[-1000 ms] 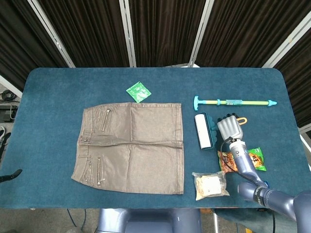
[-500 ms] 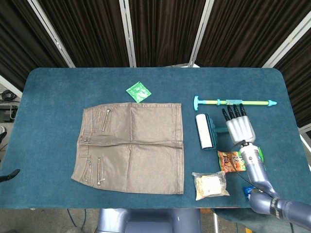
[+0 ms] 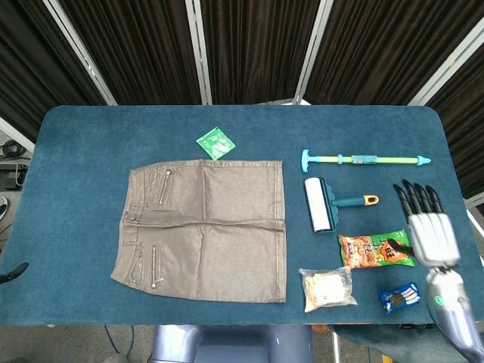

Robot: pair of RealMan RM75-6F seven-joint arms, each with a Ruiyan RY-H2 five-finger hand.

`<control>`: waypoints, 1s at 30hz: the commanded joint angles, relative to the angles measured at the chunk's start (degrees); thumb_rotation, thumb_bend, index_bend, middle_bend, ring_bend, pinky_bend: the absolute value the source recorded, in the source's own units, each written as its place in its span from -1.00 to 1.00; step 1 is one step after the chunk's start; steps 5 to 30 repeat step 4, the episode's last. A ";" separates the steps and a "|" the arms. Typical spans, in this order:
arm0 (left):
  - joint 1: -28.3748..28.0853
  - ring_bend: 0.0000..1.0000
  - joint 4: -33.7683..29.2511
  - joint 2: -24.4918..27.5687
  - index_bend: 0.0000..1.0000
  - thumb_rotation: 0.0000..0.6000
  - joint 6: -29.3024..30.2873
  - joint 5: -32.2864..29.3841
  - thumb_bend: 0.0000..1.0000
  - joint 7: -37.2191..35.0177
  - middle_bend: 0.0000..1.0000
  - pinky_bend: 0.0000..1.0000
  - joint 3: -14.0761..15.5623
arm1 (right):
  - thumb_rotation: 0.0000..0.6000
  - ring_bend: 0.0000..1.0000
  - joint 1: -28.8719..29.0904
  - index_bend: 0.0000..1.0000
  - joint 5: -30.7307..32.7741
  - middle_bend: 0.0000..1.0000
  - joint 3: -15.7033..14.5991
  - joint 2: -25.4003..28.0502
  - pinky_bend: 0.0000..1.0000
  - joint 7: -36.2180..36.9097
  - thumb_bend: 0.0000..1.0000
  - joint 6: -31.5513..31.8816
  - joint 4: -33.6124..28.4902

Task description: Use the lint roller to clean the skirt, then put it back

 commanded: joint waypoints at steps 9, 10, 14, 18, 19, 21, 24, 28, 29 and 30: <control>0.48 -1.00 -0.02 0.85 -1.00 1.00 0.53 1.04 -1.00 -1.52 -1.00 -1.00 0.48 | 1.00 -1.00 -4.20 -1.00 -4.06 -1.00 -1.56 2.86 -1.00 2.43 -1.00 3.25 -2.56; 0.48 -1.00 -0.02 0.85 -1.00 1.00 0.53 1.04 -1.00 -1.52 -1.00 -1.00 0.48 | 1.00 -1.00 -4.20 -1.00 -4.06 -1.00 -1.56 2.86 -1.00 2.43 -1.00 3.25 -2.56; 0.48 -1.00 -0.02 0.85 -1.00 1.00 0.53 1.04 -1.00 -1.52 -1.00 -1.00 0.48 | 1.00 -1.00 -4.20 -1.00 -4.06 -1.00 -1.56 2.86 -1.00 2.43 -1.00 3.25 -2.56; 0.48 -1.00 -0.02 0.85 -1.00 1.00 0.53 1.04 -1.00 -1.52 -1.00 -1.00 0.48 | 1.00 -1.00 -4.20 -1.00 -4.06 -1.00 -1.56 2.86 -1.00 2.43 -1.00 3.25 -2.56; 0.48 -1.00 -0.02 0.85 -1.00 1.00 0.53 1.04 -1.00 -1.52 -1.00 -1.00 0.48 | 1.00 -1.00 -4.20 -1.00 -4.06 -1.00 -1.56 2.86 -1.00 2.43 -1.00 3.25 -2.56; 0.48 -1.00 -0.02 0.85 -1.00 1.00 0.53 1.04 -1.00 -1.52 -1.00 -1.00 0.48 | 1.00 -1.00 -4.20 -1.00 -4.06 -1.00 -1.56 2.86 -1.00 2.43 -1.00 3.25 -2.56; 0.48 -1.00 -0.02 0.85 -1.00 1.00 0.53 1.04 -1.00 -1.52 -1.00 -1.00 0.48 | 1.00 -1.00 -4.20 -1.00 -4.06 -1.00 -1.56 2.86 -1.00 2.43 -1.00 3.25 -2.56; 0.48 -1.00 -0.02 0.85 -1.00 1.00 0.53 1.04 -1.00 -1.52 -1.00 -1.00 0.48 | 1.00 -1.00 -4.20 -1.00 -4.06 -1.00 -1.56 2.86 -1.00 2.43 -1.00 3.25 -2.56; 0.48 -1.00 -0.02 0.85 -1.00 1.00 0.53 1.04 -1.00 -1.52 -1.00 -1.00 0.48 | 1.00 -1.00 -4.20 -1.00 -4.06 -1.00 -1.56 2.86 -1.00 2.43 -1.00 3.25 -2.56; 0.48 -1.00 -0.02 0.85 -1.00 1.00 0.53 1.04 -1.00 -1.52 -1.00 -1.00 0.48 | 1.00 -1.00 -4.20 -1.00 -4.06 -1.00 -1.56 2.86 -1.00 2.43 -1.00 3.25 -2.56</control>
